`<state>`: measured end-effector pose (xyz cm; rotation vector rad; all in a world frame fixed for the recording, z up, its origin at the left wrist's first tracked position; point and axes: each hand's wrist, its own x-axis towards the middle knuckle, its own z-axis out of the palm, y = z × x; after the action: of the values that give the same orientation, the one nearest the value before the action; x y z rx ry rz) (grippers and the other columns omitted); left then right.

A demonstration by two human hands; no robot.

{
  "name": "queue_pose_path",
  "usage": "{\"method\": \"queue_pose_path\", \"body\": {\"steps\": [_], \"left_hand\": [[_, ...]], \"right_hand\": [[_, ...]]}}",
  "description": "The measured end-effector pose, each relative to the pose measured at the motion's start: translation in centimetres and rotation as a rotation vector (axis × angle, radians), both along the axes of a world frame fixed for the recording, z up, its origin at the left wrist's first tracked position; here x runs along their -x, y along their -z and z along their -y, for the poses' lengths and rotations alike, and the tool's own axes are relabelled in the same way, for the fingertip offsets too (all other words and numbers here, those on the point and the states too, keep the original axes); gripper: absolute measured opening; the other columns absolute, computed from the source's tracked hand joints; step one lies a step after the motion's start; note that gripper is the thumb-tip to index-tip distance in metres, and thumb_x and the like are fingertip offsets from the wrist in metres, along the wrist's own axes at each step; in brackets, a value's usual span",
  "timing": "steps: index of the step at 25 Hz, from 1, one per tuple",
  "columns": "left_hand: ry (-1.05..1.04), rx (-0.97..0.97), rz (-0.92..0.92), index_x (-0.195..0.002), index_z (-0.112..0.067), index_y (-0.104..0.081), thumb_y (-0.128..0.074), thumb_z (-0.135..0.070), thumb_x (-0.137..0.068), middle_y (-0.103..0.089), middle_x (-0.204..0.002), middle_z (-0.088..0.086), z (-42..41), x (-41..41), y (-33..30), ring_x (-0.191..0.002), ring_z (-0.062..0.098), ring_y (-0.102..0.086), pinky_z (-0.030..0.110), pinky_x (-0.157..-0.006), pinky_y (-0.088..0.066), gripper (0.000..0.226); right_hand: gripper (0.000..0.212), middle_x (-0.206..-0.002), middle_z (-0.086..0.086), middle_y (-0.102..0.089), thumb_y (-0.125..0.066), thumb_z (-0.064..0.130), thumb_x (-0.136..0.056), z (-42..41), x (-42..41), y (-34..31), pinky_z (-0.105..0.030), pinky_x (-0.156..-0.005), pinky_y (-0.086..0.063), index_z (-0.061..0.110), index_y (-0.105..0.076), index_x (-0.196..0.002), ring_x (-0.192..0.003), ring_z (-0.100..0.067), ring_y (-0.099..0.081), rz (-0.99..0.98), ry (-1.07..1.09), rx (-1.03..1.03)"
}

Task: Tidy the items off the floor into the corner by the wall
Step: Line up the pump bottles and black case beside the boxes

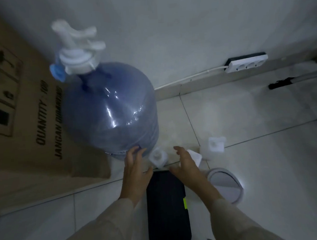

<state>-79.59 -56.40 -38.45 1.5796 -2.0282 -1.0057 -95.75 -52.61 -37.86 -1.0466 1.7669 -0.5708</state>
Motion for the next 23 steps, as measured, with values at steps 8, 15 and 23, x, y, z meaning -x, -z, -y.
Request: {"method": "queue_pose_path", "body": {"steps": [8,15,23], "left_hand": [[0.181,-0.029,-0.258,-0.132,-0.055,-0.004,-0.069,-0.015,-0.072,-0.03,-0.142,-0.009,1.3,1.4,16.2,-0.135,0.009,-0.031,0.028,-0.112,-0.03,0.097],[0.091,0.123,-0.385,-0.121,-0.068,-0.002,-0.065,-0.033,-0.07,-0.04,-0.134,-0.012,1.0,-1.7,16.6,-0.12,0.007,-0.048,0.032,-0.1,-0.046,0.088],[-0.141,0.133,-0.402,-0.116,-0.044,-0.017,-0.074,-0.029,-0.072,-0.032,-0.125,-0.03,-5.0,-15.2,12.5,-0.109,-0.02,-0.046,0.002,-0.085,-0.039,0.074]], "right_hand": [[0.064,-0.126,-0.005,-0.046,-0.064,0.022,-0.079,1.4,-2.5,15.1,-0.035,-0.094,-0.05,0.024,-0.026,-0.13,-0.113,-0.015,-0.052,0.012,-0.043,0.372],[0.069,-0.122,0.002,-0.047,-0.067,0.057,-0.059,1.6,-4.6,16.8,-0.031,-0.091,-0.051,0.05,-0.024,-0.112,-0.113,-0.011,-0.051,0.03,-0.103,0.591],[0.053,-0.119,0.027,-0.037,-0.063,0.057,-0.072,0.9,-14.4,13.0,-0.006,-0.076,-0.041,0.049,-0.024,-0.107,-0.104,0.012,-0.043,0.001,-0.602,0.546]]}}
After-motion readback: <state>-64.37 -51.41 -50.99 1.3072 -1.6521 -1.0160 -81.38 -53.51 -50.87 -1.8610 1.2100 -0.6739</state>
